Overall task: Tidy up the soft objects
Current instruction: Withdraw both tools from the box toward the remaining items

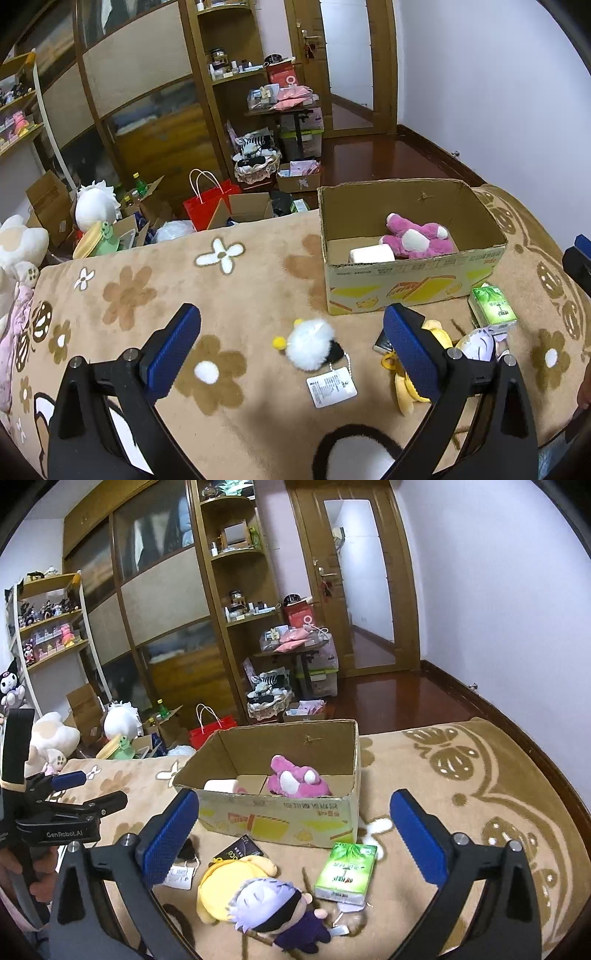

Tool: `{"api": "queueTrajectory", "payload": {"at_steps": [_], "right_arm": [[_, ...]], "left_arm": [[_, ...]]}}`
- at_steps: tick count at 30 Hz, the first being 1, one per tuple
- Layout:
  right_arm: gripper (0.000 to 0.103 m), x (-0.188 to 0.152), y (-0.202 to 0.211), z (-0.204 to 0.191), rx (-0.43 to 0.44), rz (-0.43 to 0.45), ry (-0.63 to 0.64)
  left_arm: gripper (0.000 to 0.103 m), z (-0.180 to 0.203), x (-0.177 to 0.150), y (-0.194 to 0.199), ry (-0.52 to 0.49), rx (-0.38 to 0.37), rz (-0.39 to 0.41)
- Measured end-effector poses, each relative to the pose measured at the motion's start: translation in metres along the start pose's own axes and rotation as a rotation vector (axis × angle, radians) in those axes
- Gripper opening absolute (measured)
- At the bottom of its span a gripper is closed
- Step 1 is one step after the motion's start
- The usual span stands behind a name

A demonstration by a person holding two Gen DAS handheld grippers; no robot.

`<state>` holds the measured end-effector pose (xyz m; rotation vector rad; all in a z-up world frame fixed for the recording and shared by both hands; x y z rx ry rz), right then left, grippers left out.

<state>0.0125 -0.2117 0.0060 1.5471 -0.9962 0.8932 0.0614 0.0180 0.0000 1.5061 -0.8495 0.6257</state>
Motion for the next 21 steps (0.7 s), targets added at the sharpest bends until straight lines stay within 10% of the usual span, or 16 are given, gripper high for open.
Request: {"api": "queueTrajectory", "payload": {"at_steps": [21], "right_arm": [[0.103, -0.030, -0.023, 0.020, -0.068, -0.115, -0.021]], "left_arm": [[0.099, 0.007, -0.021, -0.047, -0.019, -0.007, -0.144]]}}
Point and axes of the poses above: each gripper's, at about its wrist camera, not at the fingertips, and y roughly against the way its jaws point, z to its right, x to its top, the point moved 1 cm from there along -y, roughly the way its jaws point, and after that the axes turned 9 degrees about z, right-handed, at the moved point
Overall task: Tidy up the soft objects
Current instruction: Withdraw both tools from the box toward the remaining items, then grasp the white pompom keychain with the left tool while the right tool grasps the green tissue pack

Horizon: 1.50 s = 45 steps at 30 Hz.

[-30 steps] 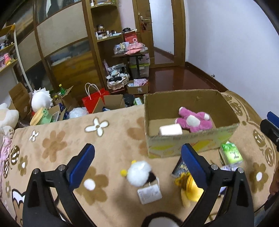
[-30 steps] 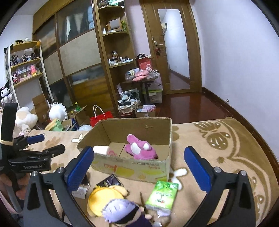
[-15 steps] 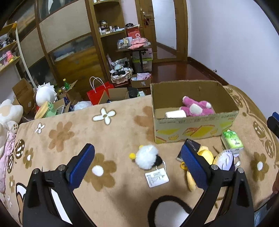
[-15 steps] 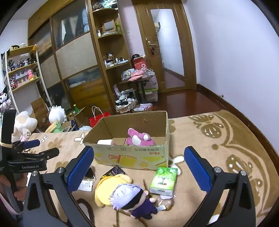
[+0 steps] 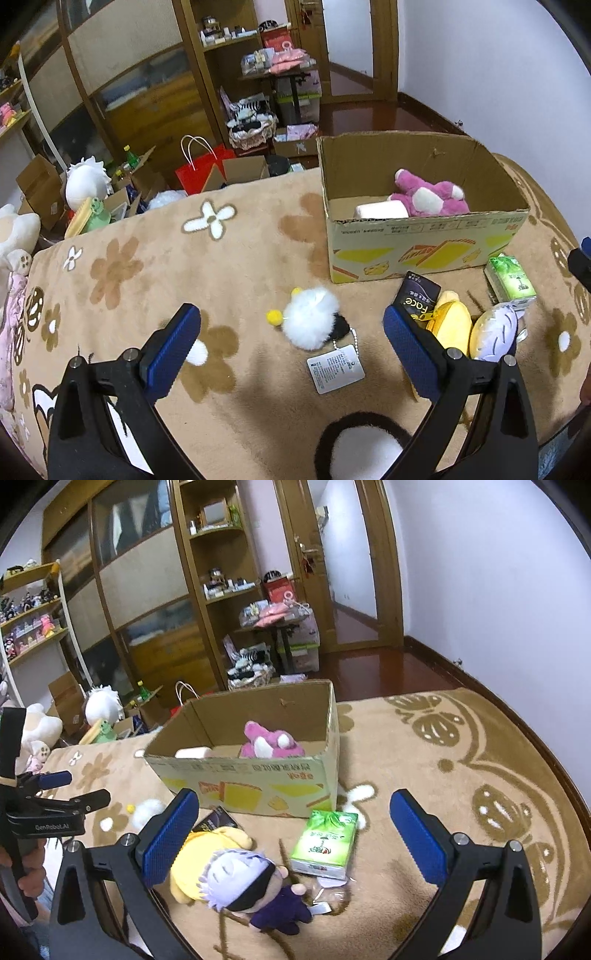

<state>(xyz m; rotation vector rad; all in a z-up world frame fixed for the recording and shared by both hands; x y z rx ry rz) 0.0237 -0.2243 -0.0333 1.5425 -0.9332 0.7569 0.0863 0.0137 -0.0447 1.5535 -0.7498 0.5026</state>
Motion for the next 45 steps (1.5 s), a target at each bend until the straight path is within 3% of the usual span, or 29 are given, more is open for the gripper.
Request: {"api": "queueTrajectory", "payload": {"at_steps": [23, 31, 45], "right_arm": [[0.103, -0.028, -0.078, 0.020, -0.039, -0.168, -0.029], [0.103, -0.036, -0.095, 0.030, -0.059, -0.219, -0.054], [0.103, -0.048, -0.109, 0.038, -0.074, -0.292, -0.083]], "left_arm": [[0.099, 0.016, -0.007, -0.076, -0.057, 0.023, -0.158], [0.099, 0.017, -0.017, -0.098, -0.040, 0.015, -0.226], [0.099, 0.015, -0.022, -0.113, -0.034, 0.021, -0.268]]}}
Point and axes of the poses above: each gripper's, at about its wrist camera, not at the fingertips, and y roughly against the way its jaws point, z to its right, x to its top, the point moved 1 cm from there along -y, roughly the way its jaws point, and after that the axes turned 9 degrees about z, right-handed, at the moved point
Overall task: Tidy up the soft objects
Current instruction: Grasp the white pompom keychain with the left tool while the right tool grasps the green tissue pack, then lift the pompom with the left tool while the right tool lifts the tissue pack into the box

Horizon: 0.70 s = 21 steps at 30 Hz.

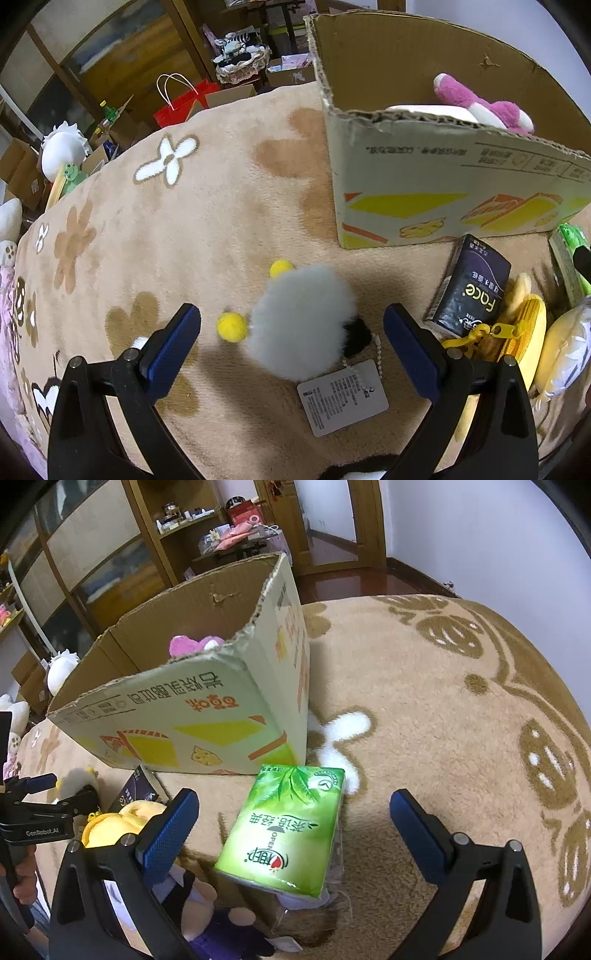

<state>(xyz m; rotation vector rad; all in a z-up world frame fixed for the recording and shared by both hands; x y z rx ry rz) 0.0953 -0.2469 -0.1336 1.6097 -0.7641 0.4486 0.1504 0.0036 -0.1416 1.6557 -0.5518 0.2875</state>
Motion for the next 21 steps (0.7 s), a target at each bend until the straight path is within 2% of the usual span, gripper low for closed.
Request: {"api": "queueTrajectory", "payload": {"at_steps": [8, 12, 16, 21], "right_arm": [[0.100, 0.000, -0.005, 0.005, 0.008, -0.041, -0.042], [0.086, 0.001, -0.009, 0.002, -0.015, -0.050, 0.005], [0.073, -0.002, -0.009, 0.001, -0.016, -0.064, 0.011], [0.064, 0.000, -0.006, -0.005, -0.023, -0.053, 0.059]], "left_arm": [[0.097, -0.005, -0.001, -0.007, 0.028, -0.020, -0.024], [0.082, -0.003, -0.002, -0.010, 0.013, -0.035, -0.031], [0.061, 0.001, -0.004, -0.014, -0.010, -0.066, -0.058], [0.059, 0.008, -0.003, -0.014, -0.056, -0.051, -0.041]]}}
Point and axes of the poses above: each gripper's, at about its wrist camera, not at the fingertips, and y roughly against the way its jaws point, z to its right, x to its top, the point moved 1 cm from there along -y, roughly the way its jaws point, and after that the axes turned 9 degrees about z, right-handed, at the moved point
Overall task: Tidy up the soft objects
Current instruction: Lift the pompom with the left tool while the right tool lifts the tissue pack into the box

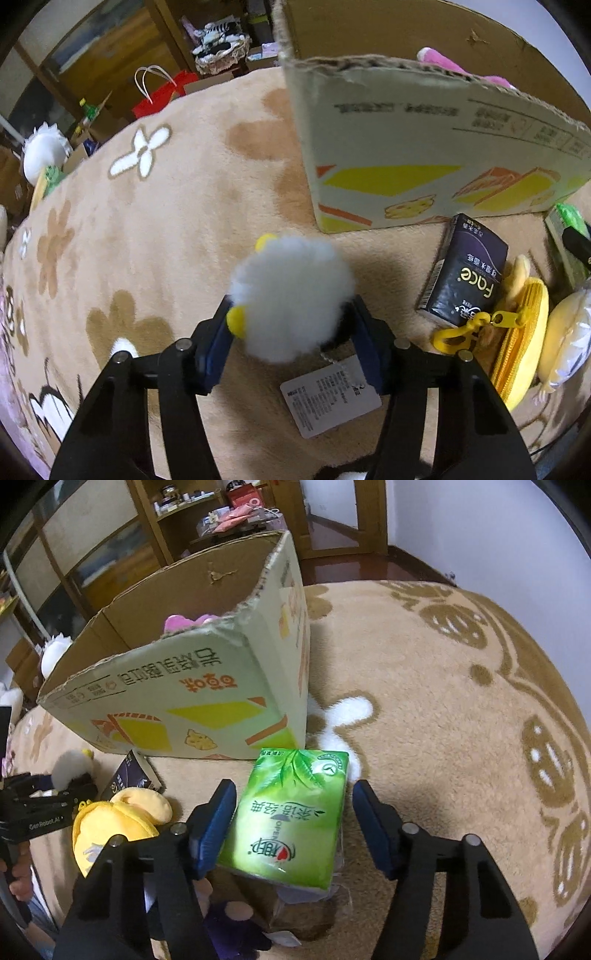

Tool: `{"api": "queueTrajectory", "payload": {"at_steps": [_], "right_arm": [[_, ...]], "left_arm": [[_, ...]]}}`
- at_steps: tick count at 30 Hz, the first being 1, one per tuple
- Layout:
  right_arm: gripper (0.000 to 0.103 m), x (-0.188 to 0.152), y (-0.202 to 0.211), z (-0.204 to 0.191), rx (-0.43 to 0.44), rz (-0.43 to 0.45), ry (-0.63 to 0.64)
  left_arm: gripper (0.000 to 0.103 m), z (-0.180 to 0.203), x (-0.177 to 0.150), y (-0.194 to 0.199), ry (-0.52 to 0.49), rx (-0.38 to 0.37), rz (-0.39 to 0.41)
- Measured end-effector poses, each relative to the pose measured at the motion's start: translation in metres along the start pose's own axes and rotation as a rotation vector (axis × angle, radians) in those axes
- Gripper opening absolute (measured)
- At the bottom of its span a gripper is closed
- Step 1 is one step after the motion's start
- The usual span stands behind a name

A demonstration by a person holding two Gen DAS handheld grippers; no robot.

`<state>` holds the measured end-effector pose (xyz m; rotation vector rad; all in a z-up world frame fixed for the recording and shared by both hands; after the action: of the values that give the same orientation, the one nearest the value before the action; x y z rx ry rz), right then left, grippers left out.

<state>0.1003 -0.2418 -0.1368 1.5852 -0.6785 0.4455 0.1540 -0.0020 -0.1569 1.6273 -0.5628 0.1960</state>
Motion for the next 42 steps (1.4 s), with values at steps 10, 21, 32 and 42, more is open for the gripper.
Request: {"api": "queueTrajectory", "payload": {"at_steps": [10, 21, 32, 42], "right_arm": [[0.062, -0.003, 0.008, -0.005, 0.006, 0.006, 0.017], [0.061, 0.002, 0.029, -0.014, 0.014, 0.086, 0.051], [0.060, 0.003, 0.062, -0.014, 0.048, 0.160, 0.025], [0.060, 0.011, 0.103, -0.020, 0.063, 0.256, 0.032]], "left_arm": [[0.028, 0.004, -0.002, -0.001, 0.031, -0.100, 0.008], [0.027, -0.001, 0.001, 0.033, 0.073, -0.090, 0.135], [0.027, -0.012, -0.011, 0.095, 0.123, -0.023, 0.282], [0.027, -0.010, -0.011, 0.156, 0.054, -0.014, 0.463]]}}
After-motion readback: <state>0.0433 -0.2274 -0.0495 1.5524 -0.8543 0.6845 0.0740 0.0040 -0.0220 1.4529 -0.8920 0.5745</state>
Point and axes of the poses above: each gripper's, at about its wrist camera, not at the fingertips, and y roughly against the way its jaws point, z to its right, x to its top, the point moved 1 cm from there along -y, roughly the way its jaws point, and after that the axes turned 9 degrees about z, right-handed, at the moved point
